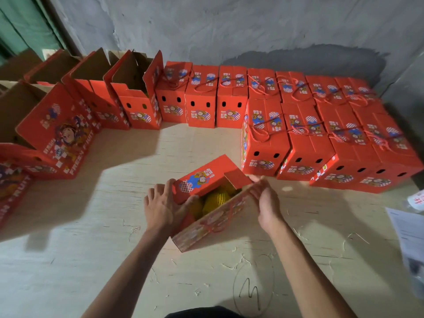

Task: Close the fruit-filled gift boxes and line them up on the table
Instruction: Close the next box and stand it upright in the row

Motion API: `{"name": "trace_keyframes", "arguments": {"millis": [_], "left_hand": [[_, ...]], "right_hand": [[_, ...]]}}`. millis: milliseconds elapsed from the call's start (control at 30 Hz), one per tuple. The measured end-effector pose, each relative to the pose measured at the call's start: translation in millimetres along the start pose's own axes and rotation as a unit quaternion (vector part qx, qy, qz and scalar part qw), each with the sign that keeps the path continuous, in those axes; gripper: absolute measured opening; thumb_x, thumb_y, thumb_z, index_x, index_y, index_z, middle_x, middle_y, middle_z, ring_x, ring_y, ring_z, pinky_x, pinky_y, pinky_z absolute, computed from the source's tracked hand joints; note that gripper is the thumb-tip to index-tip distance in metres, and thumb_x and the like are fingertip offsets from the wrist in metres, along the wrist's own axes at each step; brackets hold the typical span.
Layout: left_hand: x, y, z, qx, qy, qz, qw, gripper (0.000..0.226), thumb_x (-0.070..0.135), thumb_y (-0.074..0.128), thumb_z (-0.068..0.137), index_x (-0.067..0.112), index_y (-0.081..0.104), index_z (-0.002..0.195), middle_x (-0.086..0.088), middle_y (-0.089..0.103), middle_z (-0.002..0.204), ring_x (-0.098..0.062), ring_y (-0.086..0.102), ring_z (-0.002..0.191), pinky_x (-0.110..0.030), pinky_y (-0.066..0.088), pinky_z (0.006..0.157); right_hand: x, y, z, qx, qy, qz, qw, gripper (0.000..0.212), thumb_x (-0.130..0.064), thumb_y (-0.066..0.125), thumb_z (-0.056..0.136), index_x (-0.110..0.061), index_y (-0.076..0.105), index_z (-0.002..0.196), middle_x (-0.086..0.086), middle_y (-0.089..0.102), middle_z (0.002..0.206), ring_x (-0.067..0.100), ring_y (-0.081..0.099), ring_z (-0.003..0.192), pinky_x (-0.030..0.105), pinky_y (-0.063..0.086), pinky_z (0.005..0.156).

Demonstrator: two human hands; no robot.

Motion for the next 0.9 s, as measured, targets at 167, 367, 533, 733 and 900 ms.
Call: {"name": "trace_keyframes", "arguments": {"millis": [167, 367, 533, 733, 900], "left_hand": [[13.7, -2.4, -15.1, -0.016, -0.080, 0.084, 0.993, 0.085, 0.091, 0.035, 0.080, 0.025, 0.042, 0.133, -0.011, 0.053, 0.118, -0.035, 0.050, 0.106, -0.043, 0.039, 0.088], [30.0, -7.9, -26.3, -0.050, -0.110, 0.202, 0.972, 0.086, 0.087, 0.028, 0.087, 0.012, 0.042, 0.128, -0.010, 0.055, 0.117, -0.031, 0.056, 0.105, -0.038, 0.041, 0.083], [52.1, 2.6, -50.5, -0.069, -0.096, 0.161, 0.980, 0.102, 0.071, 0.039, 0.095, 0.003, -0.003, 0.159, -0.015, 0.050, 0.123, -0.028, 0.059, 0.106, -0.036, 0.051, 0.081], [62.8, 18.0, -76.9, -0.080, -0.041, 0.062, 0.994, 0.079, 0.036, 0.035, 0.103, 0.015, -0.013, 0.162, -0.009, 0.049, 0.130, -0.026, 0.066, 0.101, -0.036, 0.050, 0.073], [42.9, 13.5, -74.7, -0.059, -0.048, -0.070, 0.995, 0.062, 0.042, 0.031, 0.106, 0.039, 0.001, 0.161, -0.005, 0.048, 0.112, -0.032, 0.059, 0.100, -0.043, 0.051, 0.076]], "right_hand": [[-21.3, 63.7, -29.7, -0.080, -0.129, -0.131, 0.980, 0.096, -0.078, 0.049, 0.084, -0.031, 0.020, 0.162, -0.009, 0.038, 0.163, 0.001, 0.038, 0.144, 0.025, 0.034, 0.115], [-28.3, 98.2, -28.6, -0.121, -0.159, -0.126, 0.972, 0.085, -0.041, 0.073, 0.085, -0.027, 0.030, 0.158, -0.012, 0.064, 0.131, -0.013, 0.064, 0.104, 0.005, 0.048, 0.079], [-30.4, 109.9, -15.5, -0.117, -0.147, -0.251, 0.950, 0.070, -0.043, 0.070, 0.092, -0.031, 0.041, 0.154, -0.005, 0.064, 0.140, 0.009, 0.064, 0.121, 0.038, 0.052, 0.106], [-21.4, 122.0, -10.9, -0.153, -0.205, -0.434, 0.864, 0.082, -0.051, 0.067, 0.095, -0.029, 0.026, 0.162, 0.001, 0.007, 0.173, 0.028, 0.009, 0.159, 0.052, 0.022, 0.126], [-22.0, 126.5, -12.0, -0.134, -0.225, -0.495, 0.829, 0.076, -0.042, 0.064, 0.099, -0.026, 0.025, 0.163, 0.003, 0.006, 0.173, 0.034, 0.010, 0.158, 0.050, 0.020, 0.127]]}}
Point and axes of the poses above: each hand's wrist, its own z-axis towards the middle knuckle, its own y-axis out of the palm, x = y × z, the point moved 7 cm from there along z, towards the middle knuckle
